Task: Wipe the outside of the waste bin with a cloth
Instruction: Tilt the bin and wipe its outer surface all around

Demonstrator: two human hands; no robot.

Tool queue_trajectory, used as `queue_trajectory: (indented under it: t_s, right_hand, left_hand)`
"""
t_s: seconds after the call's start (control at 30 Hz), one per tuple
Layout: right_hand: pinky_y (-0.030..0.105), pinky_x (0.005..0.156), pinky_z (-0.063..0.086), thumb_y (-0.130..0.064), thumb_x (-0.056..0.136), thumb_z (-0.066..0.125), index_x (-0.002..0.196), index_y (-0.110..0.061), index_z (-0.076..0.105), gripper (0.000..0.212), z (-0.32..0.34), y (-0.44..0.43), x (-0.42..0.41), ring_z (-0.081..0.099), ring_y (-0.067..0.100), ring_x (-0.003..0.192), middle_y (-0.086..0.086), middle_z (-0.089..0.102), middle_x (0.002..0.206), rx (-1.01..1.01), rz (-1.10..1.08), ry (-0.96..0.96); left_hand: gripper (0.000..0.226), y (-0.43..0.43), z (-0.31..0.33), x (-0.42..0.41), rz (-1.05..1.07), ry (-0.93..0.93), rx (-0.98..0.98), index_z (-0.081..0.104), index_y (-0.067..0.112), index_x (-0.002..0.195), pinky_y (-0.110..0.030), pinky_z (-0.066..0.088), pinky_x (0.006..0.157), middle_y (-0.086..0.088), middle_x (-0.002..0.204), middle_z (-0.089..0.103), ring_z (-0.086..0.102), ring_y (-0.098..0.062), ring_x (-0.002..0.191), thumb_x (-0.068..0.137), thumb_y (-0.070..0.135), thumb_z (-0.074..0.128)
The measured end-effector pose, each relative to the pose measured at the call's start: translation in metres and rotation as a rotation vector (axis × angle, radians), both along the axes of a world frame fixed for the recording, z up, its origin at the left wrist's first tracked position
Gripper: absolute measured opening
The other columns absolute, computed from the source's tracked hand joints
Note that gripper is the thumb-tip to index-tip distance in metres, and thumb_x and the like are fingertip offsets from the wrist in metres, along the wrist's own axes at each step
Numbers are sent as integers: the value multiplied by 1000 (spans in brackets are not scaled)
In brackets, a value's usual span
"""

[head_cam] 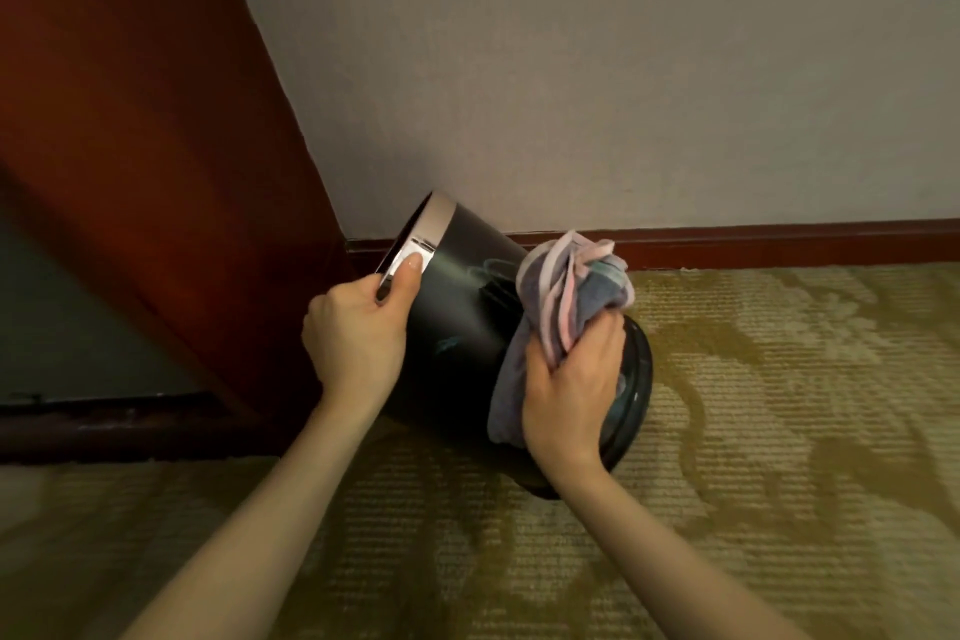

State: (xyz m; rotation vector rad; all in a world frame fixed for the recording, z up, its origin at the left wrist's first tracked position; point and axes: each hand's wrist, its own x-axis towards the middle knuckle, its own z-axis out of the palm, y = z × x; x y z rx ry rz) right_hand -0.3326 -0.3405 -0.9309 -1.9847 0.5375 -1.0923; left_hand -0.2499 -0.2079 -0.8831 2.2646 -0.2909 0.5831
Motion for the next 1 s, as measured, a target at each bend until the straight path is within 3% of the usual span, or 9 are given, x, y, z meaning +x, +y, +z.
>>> queue_trajectory:
  t_s: [0.17,0.27,0.4,0.57,0.67,0.9,1.0]
  right_hand:
    - [39,84,44,-13,77,58,112,-6,43,39,5,-14,0,53,29,98,12,53,104,130,38,33]
    - [44,84,46,-16,80,56,111,-8,45,35,13,-28,10,55,29,96,12,56,105,217,24,91]
    - [35,73,43,-18,82,58,104,-6,49,27,26,-55,34,56,27,85,10,59,99,363,-29,194]
    - [36,79,45,-20,82,61,114,-2,56,37,25,-92,56,59,37,99,20,61,111,419,17,380]
    - [30,74,39,-21,83,63,117,-1,57,40,22,-107,66,58,36,101,21,61,113,419,42,471]
    - [38,87,43,-24,85,62,124,1,53,47,17,-123,75,55,39,111,24,58,122,461,97,638]
    - [36,84,42,-22,88,58,124,0,52,43,18,-122,77,55,39,110,24,58,122,427,123,649]
  left_hand:
    - [67,0,-4,-7,-19,-33,21,44,10,44,-33,33,46,-4,39,44,45,-25,38,84,64,38]
    - [68,1,-4,-12,-30,-56,24,42,7,44,-34,33,44,-6,39,43,43,-26,37,84,61,40]
    - [63,4,-6,-23,-95,-82,18,43,8,44,-37,35,40,-4,38,41,40,-23,34,87,54,44]
    - [52,5,-7,-32,-170,-124,5,36,22,46,-31,30,36,10,39,33,35,-12,33,89,47,48]
    - [55,7,-11,-36,-196,-140,-6,40,18,45,-33,31,33,7,39,37,36,-13,32,90,48,47]
    - [55,10,-13,-38,-230,-134,-19,47,9,47,-37,34,33,2,40,42,39,-16,33,90,43,50]
    - [54,8,-12,-38,-212,-128,-8,42,15,45,-32,31,33,9,39,36,35,-11,32,90,44,51]
